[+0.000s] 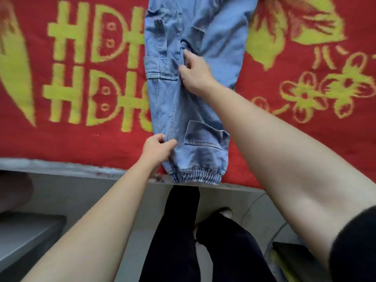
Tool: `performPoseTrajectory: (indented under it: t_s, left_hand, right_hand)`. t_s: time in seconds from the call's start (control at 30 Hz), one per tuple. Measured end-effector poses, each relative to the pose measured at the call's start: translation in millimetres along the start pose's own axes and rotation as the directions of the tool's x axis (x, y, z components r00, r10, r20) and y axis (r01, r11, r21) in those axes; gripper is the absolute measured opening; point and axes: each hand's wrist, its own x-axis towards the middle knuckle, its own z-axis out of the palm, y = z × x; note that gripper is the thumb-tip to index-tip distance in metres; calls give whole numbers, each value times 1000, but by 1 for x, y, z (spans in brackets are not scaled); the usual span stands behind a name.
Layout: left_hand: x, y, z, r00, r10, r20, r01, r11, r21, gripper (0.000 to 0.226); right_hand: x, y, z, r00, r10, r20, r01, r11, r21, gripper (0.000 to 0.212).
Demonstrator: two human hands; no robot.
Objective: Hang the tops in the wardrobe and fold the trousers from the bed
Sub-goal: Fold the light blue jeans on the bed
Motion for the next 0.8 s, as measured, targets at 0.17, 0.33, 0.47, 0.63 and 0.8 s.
performPoseTrajectory:
  t_s: [0.17, 0.33, 0.47, 0.63, 0.8]
  left_hand:
    - [16, -54, -14, 984, -176, 13, 176, 981, -76, 12]
    - [34, -73, -6, 991, -126, -50, 132, 979, 153, 15]
    - [37, -64, -1, 988, -151, -44, 157, 914, 375, 32]
    - [45, -26, 3, 959, -16, -282, 136, 902, 410, 28]
    - [97, 49, -5, 901, 266, -343, -103, 899, 426, 35]
  right_hand:
    - [13, 7, 84, 982, -34, 187, 83, 962, -259, 47]
    - [16, 38, 103, 920, 76, 384, 39, 958, -283, 63]
    - [28, 37, 88, 892, 142, 430, -136, 990, -46, 54]
    - [35, 39, 44, 998, 39, -46, -43, 996, -81, 28]
    - [71, 41, 1, 956, 165, -244, -150, 986, 79, 43]
